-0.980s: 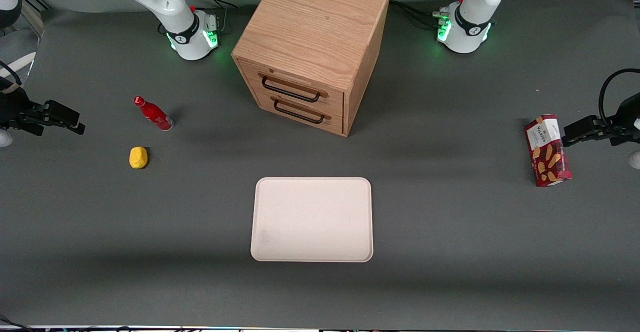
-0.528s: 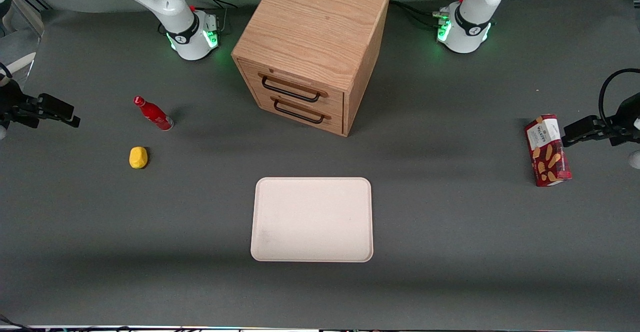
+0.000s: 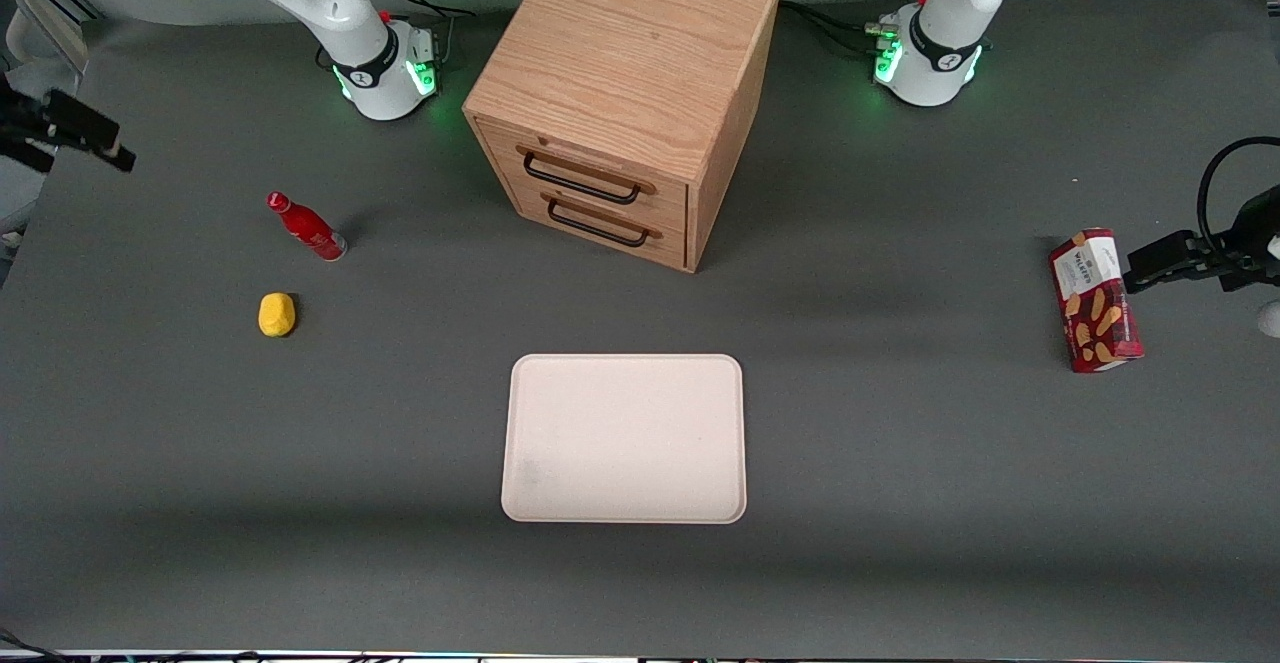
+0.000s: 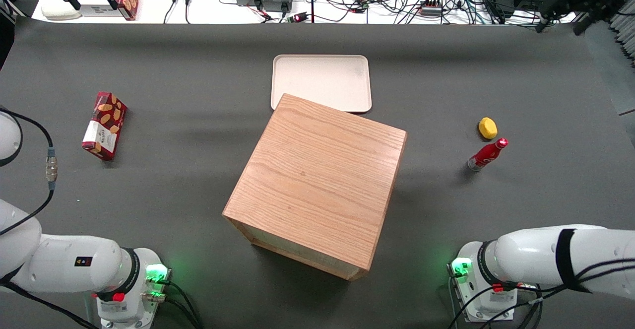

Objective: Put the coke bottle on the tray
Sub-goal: 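Move the open right gripper down over the red Coca-Cola bottle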

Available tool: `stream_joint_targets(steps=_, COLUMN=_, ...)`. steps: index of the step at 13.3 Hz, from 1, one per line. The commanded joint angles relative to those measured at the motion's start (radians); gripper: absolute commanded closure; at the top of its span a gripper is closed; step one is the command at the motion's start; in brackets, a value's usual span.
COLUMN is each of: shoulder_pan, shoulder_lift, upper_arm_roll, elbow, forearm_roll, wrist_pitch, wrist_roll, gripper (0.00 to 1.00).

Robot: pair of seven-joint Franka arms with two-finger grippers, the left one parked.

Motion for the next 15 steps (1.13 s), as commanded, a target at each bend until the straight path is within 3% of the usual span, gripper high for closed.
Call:
stream_joint_targets(steps=1, shoulder_pan=0.006, shoulder_lift=-0.155, upper_arm_roll=-0.001, elbow=-0.158, forearm_roll=-0.049, wrist_pitch=0.014, wrist_roll=0.002, gripper=0.00)
stream_joint_targets(steps=9, shoulder_pan=0.005, shoulder_lift=-0.221, upper_arm_roll=-0.004, elbow=-0.292, forearm_roll=-0.052, wrist_pitch=0.028, wrist_roll=0.020, gripper=0.00)
stream_joint_targets(steps=15, shoulder_pan=0.005, shoulder_lift=-0.234, upper_arm_roll=-0.004, elbow=-0.479, forearm_roll=-0.057, wrist_pitch=0.217, wrist_roll=0.040, gripper=0.00)
